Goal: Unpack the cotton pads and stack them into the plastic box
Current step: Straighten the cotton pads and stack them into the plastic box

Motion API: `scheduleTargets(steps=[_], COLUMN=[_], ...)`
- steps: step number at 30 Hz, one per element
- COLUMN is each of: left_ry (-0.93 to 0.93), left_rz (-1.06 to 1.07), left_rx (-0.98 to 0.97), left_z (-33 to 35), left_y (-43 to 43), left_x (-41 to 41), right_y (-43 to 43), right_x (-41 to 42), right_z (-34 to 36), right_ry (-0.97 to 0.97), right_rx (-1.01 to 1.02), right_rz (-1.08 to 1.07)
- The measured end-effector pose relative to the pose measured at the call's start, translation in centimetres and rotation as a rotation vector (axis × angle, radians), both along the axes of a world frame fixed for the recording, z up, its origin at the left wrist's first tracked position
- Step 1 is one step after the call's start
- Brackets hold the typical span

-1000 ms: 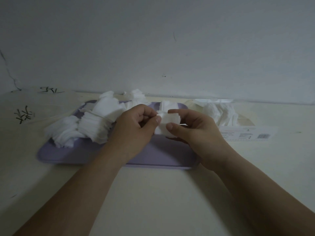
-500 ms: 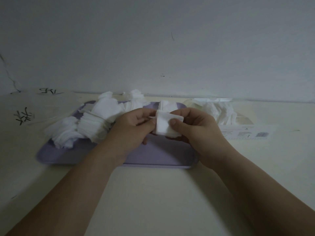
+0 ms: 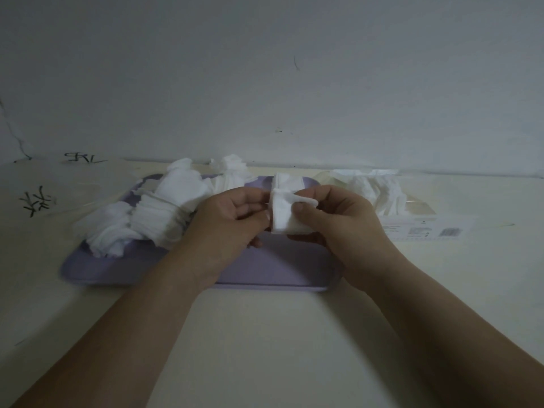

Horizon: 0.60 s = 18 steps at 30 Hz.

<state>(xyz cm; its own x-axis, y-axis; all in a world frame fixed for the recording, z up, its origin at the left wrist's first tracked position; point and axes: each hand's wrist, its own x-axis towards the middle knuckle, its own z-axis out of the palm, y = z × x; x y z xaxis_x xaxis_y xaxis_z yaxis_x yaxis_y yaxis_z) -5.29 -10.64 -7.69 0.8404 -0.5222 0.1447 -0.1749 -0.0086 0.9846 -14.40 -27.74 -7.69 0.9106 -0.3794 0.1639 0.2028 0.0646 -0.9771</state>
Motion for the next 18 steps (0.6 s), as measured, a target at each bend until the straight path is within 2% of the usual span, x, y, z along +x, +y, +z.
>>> scheduleTargets(steps=[4,7,11,14,18], left_ry=[0.034,-0.091,-0.231,-0.268,-0.28], left_rz=[0.006,-0.035,-0.003,-0.02,0.027], left_rx=[-0.015,0.041,0.208,0.26,0.222], left_z=[0.4,0.1,-0.5,-0.5,-0.7], left_y=[0.2,0.3,0.5,0.6,0.1], left_x=[0.3,0.0,0.3,0.4,0.3], right_y=[0.0,-0.1,0.0,0.2,1.0], right_x=[0.2,0.3,0.3,0.2,-0.1], right_z=[-0.3,-0.5,-0.7,-1.0,-0.9], right_ry=[-0.029,-0.02,0.078,0.12,0.02], right_rx=[-0.157,-0.273,-0.59,-0.789,-0.958], right_rz=[-0.104,-0.103,-0.103,-0.117,-0.092])
